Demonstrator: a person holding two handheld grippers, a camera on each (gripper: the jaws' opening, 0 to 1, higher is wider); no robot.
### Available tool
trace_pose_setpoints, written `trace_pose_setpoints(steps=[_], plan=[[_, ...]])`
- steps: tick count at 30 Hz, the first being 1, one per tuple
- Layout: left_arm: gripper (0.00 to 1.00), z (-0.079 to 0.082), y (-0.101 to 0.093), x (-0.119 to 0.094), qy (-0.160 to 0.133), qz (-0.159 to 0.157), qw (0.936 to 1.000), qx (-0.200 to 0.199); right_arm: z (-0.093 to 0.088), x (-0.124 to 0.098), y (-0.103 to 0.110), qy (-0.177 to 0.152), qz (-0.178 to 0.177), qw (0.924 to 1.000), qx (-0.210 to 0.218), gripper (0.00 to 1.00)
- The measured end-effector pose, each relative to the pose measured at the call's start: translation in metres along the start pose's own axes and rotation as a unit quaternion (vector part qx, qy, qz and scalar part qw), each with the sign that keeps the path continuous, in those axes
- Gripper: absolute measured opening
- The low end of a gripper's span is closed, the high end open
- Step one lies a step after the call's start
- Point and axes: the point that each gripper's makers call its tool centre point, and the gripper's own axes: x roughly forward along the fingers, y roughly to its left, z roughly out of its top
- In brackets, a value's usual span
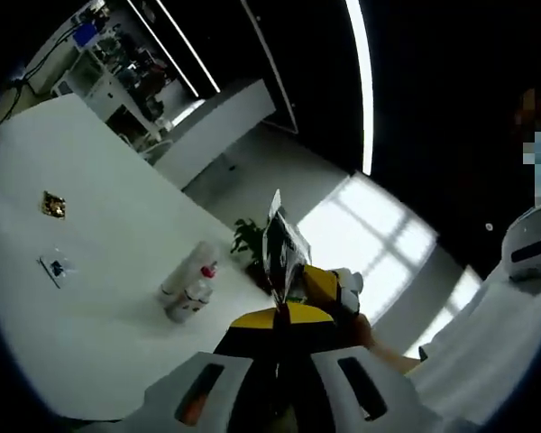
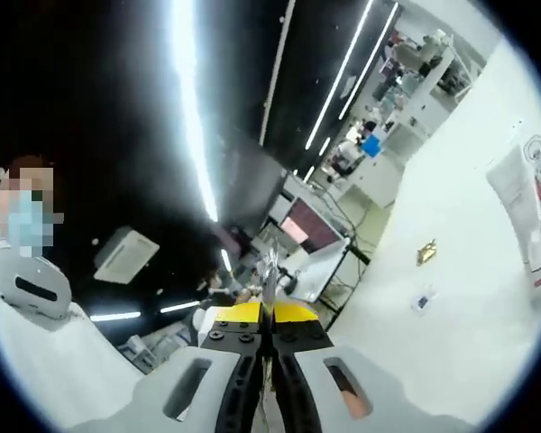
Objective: Arrange the skincare products in the storage area until every visible bottle or jar stands upright without overlapping.
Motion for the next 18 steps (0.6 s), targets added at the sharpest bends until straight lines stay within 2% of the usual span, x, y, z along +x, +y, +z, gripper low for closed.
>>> trace_pose_setpoints(steps=[2,3,5,7,9,10,11,13,15,18], plan=[[0.00,-0.001,-0.003,-0.001,-0.006,-0.007,1.0000,-0.003,0.001,-0.001,-0.001,0.000,0.002,1.0000,0.006,0.01],[0.00,0.002,-0.009,-0.001,-0.016,-0.022,0.9996,0.010,0.003,-0.001,0.000,-0.001,0.007,0.9999,0.014,0.01],[0.01,0.003,-0.014,-0.002,-0.019,-0.033,0.9984,0.043,0.005,-0.001,0.005,-0.001,0.012,0.9999,0.012,0.01],[0.09,-0.009,-0.016,-0.005,0.021,-0.044,0.9978,0.045,0.011,-0.002,0.007,-0.012,0.013,0.9997,0.016,0.01],[0.27,-0.022,-0.016,-0.005,0.054,-0.053,0.9960,0.048,0.021,-0.003,0.006,-0.034,0.015,0.9987,0.034,0.01],[0.27,-0.025,-0.015,-0.005,0.059,-0.053,0.9954,0.054,0.025,-0.003,0.006,-0.042,0.014,0.9982,0.041,0.01],[0.22,-0.029,-0.014,-0.005,0.063,-0.052,0.9948,0.062,0.026,-0.003,0.006,-0.043,0.017,0.9976,0.051,0.01],[0.08,-0.037,-0.012,-0.006,0.079,-0.049,0.9940,0.058,0.024,0.000,0.005,-0.033,0.013,0.9980,0.053,0.01],[0.10,-0.033,-0.007,-0.005,0.060,-0.037,0.9962,0.052,0.022,0.000,0.003,-0.029,0.005,0.9982,0.052,0.01],[0.01,-0.027,-0.010,-0.005,0.043,-0.045,0.9977,0.026,0.021,0.000,-0.003,-0.031,-0.005,0.9982,0.051,0.01]])
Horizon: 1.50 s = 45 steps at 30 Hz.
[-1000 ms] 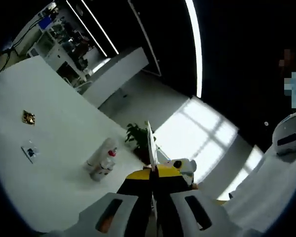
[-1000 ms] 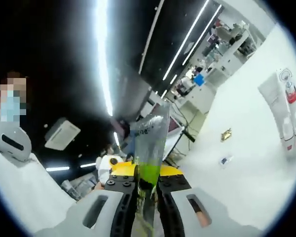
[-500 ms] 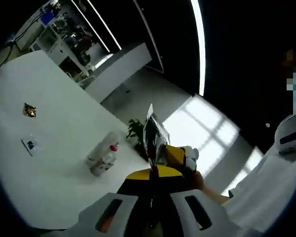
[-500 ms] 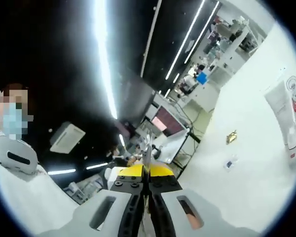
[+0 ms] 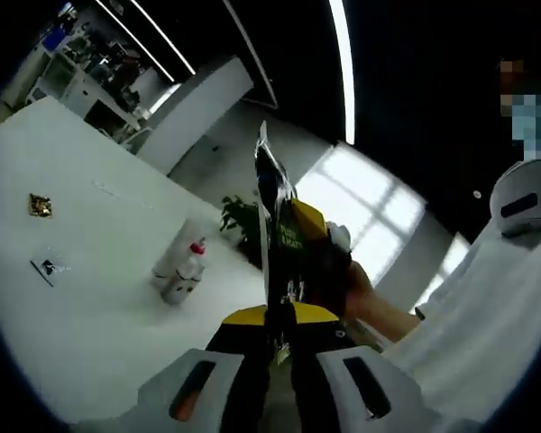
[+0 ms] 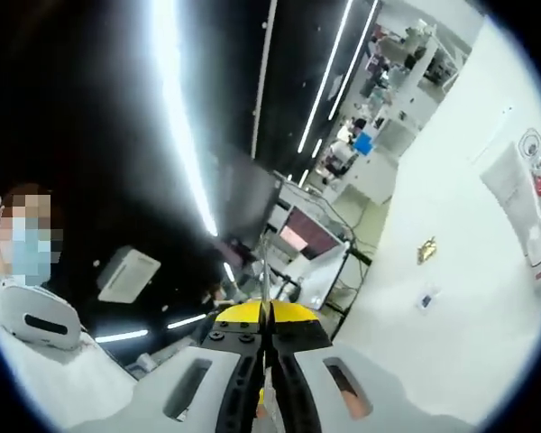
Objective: Arrange the skincare products in the storage area until every visible bottle or jar stands upright without overlapping.
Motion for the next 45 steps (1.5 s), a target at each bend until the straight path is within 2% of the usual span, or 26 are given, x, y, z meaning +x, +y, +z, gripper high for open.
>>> trace_pose_setpoints(steps=[2,5,7,8,10,15,17,18,21,25,28,36,42,45], plan=[[0.00,0.000,0.005,0.001,0.006,0.013,0.9998,-0.011,0.001,0.001,-0.004,-0.008,-0.006,0.9999,-0.006,0.01],[0.00,0.003,0.005,0.002,-0.007,0.009,0.9995,-0.028,0.004,0.004,-0.003,-0.036,0.000,0.9993,-0.013,0.03],[0.00,0.009,0.003,0.003,-0.034,0.001,0.9983,-0.048,-0.005,0.007,-0.007,-0.022,-0.012,0.9995,-0.019,0.09],[0.00,0.012,0.004,0.004,-0.046,0.002,0.9971,-0.060,-0.017,0.009,-0.010,0.000,-0.021,0.9995,-0.025,0.14],[0.00,0.017,0.008,0.004,-0.064,0.003,0.9949,-0.077,-0.033,0.012,-0.011,0.021,-0.025,0.9993,-0.017,0.20],[0.00,0.022,0.025,0.001,-0.083,0.020,0.9917,-0.096,-0.057,0.007,-0.022,0.041,-0.050,0.9979,-0.006,0.11],[0.00,0.022,0.031,0.000,-0.080,0.030,0.9914,-0.098,-0.059,0.000,-0.035,0.035,-0.080,0.9962,-0.011,0.06],[0.00,0.018,0.034,0.001,-0.066,0.038,0.9928,-0.093,-0.060,-0.001,-0.036,0.036,-0.078,0.9963,-0.003,0.05],[0.00,0.013,0.039,0.006,-0.054,0.048,0.9930,-0.093,-0.060,-0.003,-0.042,0.030,-0.091,0.9954,0.007,0.02],[0.00,0.007,0.051,0.011,-0.033,0.070,0.9911,-0.108,-0.061,-0.007,-0.056,0.033,-0.126,0.9914,-0.001,0.01],[0.00,0.000,0.060,0.018,-0.006,0.090,0.9901,-0.108,-0.063,-0.012,-0.071,0.032,-0.152,0.9876,0.020,0.01],[0.00,-0.018,0.088,0.037,0.031,0.113,0.9850,-0.126,-0.064,-0.024,-0.107,0.041,-0.201,0.9772,0.053,0.02],[0.00,-0.030,0.105,0.049,0.042,0.114,0.9814,-0.149,-0.064,-0.038,-0.134,0.057,-0.238,0.9694,0.016,0.09],[0.00,-0.028,0.113,0.050,0.034,0.115,0.9797,-0.160,-0.057,-0.045,-0.140,0.051,-0.238,0.9699,-0.001,0.14]])
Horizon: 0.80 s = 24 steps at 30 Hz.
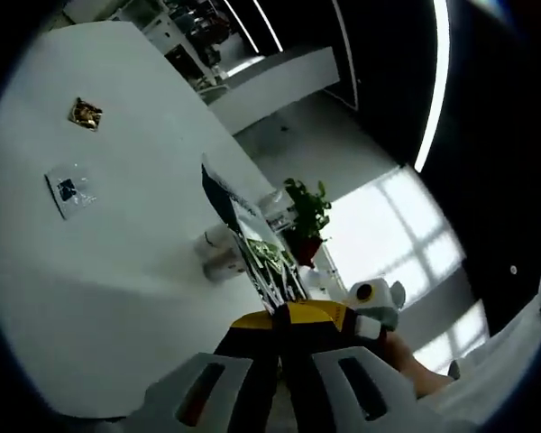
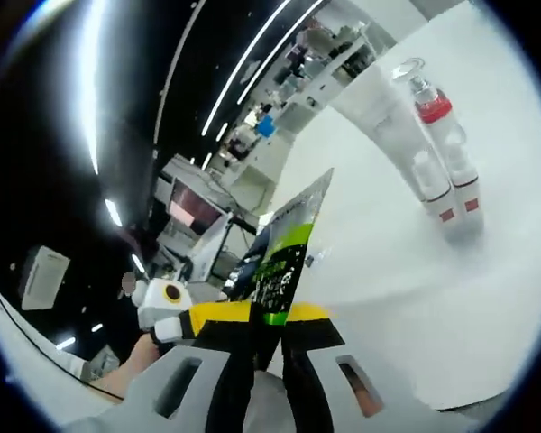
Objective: Arrange the skincare products in the storage area until every visible bottle or jar stands upright without overlapping.
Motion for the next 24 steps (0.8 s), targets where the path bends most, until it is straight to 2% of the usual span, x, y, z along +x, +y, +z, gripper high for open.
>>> trace_pose_setpoints(steps=[7,12,14,19,24], plan=[[0.00,0.008,0.018,0.014,-0.007,0.004,0.9998,-0.018,0.006,0.001,-0.002,0.000,0.026,0.9991,-0.032,0.40],[0.00,0.010,0.032,0.029,-0.014,0.003,0.9991,-0.039,0.005,0.012,-0.001,0.010,0.023,0.9970,-0.073,0.66],[0.00,0.010,0.037,0.035,-0.011,0.006,0.9989,-0.046,0.000,0.012,-0.007,0.026,0.013,0.9959,-0.086,0.69],[0.00,0.006,0.043,0.047,0.002,0.013,0.9988,-0.047,-0.003,0.013,-0.018,0.040,0.003,0.9944,-0.098,0.78],[0.00,0.005,0.052,0.056,0.007,0.013,0.9981,-0.060,-0.010,0.015,-0.026,0.062,-0.006,0.9893,-0.132,0.88]])
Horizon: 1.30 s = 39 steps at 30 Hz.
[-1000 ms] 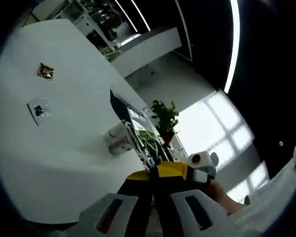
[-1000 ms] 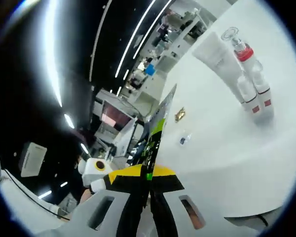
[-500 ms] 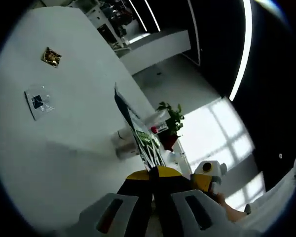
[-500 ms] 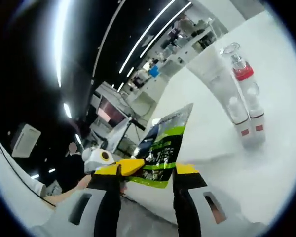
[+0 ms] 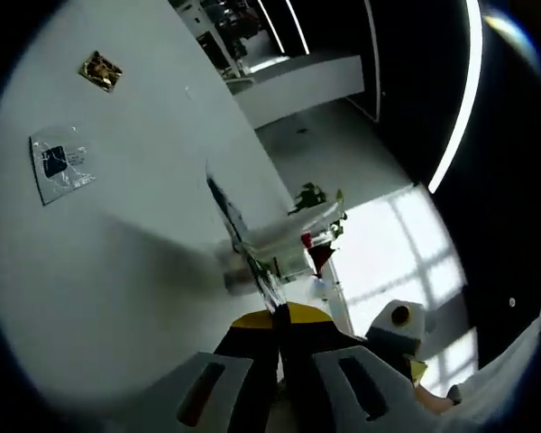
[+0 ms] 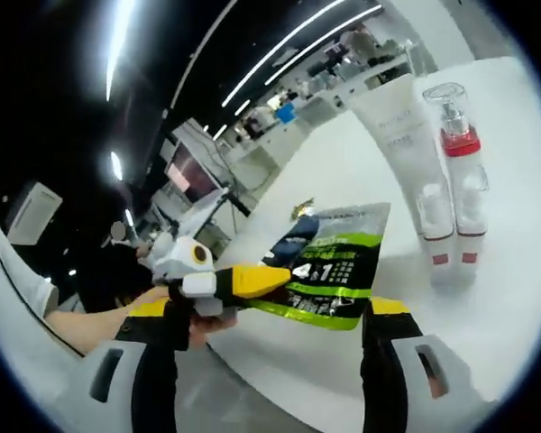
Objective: Arrange the skincare products in the storage area until every visible bottle or jar stands upright without overlapping.
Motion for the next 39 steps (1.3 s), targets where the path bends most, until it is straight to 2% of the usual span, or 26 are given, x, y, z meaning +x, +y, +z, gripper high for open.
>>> trace_pose_setpoints(steps=[3,7,13,17,19,20,23,31,35,39], plan=[[0.00,0.001,0.004,0.003,0.002,-0.004,0.9999,-0.010,-0.003,0.003,-0.003,0.013,-0.001,0.9998,-0.014,0.93],[0.00,0.000,0.012,0.007,0.011,0.006,0.9999,-0.004,-0.009,-0.001,-0.011,0.034,-0.018,0.9980,-0.051,0.97],[0.00,0.001,0.023,0.014,0.016,0.015,0.9997,-0.004,-0.010,-0.017,-0.024,0.038,-0.038,0.9970,-0.055,0.99],[0.00,-0.004,0.035,0.020,0.029,0.037,0.9989,-0.005,-0.009,-0.029,-0.033,0.034,-0.055,0.9962,-0.058,0.99],[0.00,-0.005,0.043,0.021,0.031,0.054,0.9980,-0.005,-0.009,-0.035,-0.035,0.037,-0.062,0.9950,-0.068,0.99],[0.00,-0.006,0.050,0.020,0.034,0.072,0.9968,-0.003,-0.010,-0.037,-0.038,0.040,-0.065,0.9945,-0.072,0.99],[0.00,-0.009,0.057,0.020,0.041,0.090,0.9951,-0.001,-0.012,-0.046,-0.044,0.050,-0.076,0.9917,-0.091,0.99],[0.00,-0.007,0.068,0.022,0.040,0.121,0.9918,0.002,-0.010,-0.062,-0.058,0.047,-0.093,0.9904,-0.090,0.99],[0.00,-0.006,0.074,0.023,0.036,0.140,0.9895,0.001,-0.006,-0.067,-0.058,0.038,-0.098,0.9907,-0.086,0.99],[0.00,-0.005,0.076,0.025,0.035,0.146,0.9885,0.017,-0.006,-0.071,-0.061,0.038,-0.102,0.9900,-0.090,0.99]])
